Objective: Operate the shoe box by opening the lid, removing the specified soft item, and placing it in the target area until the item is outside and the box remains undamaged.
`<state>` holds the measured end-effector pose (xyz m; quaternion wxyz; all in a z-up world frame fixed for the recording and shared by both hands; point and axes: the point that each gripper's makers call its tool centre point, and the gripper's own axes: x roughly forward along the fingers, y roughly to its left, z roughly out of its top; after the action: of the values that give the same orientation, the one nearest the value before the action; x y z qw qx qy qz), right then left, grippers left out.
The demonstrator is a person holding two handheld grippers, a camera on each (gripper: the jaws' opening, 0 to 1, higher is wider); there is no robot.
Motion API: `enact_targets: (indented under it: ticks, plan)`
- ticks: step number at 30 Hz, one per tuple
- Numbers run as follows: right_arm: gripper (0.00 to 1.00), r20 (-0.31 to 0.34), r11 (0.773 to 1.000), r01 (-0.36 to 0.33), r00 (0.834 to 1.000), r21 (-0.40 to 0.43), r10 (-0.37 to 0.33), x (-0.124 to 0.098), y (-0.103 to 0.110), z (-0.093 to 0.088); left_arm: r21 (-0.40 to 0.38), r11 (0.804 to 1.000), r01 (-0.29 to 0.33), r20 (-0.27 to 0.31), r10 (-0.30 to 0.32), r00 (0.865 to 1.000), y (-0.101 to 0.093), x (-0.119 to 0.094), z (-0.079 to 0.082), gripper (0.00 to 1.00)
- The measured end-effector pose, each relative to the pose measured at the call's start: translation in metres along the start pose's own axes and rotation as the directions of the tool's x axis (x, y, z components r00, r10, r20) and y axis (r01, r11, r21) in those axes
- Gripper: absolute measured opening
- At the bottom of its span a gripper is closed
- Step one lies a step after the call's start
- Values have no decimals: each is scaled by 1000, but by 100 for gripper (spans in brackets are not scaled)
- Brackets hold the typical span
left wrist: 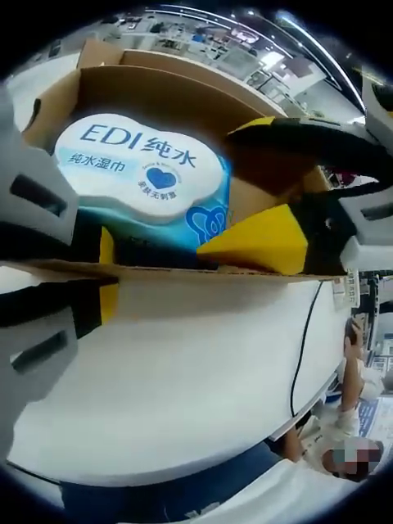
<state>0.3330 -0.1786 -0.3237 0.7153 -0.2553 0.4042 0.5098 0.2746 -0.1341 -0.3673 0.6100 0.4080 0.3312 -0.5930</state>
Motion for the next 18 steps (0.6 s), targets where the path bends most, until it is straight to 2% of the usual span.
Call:
enact_targets:
  ticks: [2,5,7,10,13,18]
  plan:
    - [75,8,1000,-22,1000,-6,22,5,2,1,1,1000,-2,0,2,1000,0,0,1,2]
    - [71,-20,998,-56,998,-32,56,14,6,-4,0,1000,-2,-1,2,1000,0,0,1,2]
    - [69,-22,997,-78,997,-24,77,17,8,-4,-4,1000,-1,-3,1,1000,0,0,1,2]
    - [70,-24,996,-86,996,-26,85,18,8,-4,-6,1000,-4,-3,4,1000,0,0,1,2]
    - [67,-48,991,-131,990,14,131,20,12,-8,-7,1000,-3,-4,3,1000,0,0,1,2]
    - [66,-53,992,-125,991,0,124,21,11,-8,-8,1000,-2,-5,2,1000,0,0,2,2]
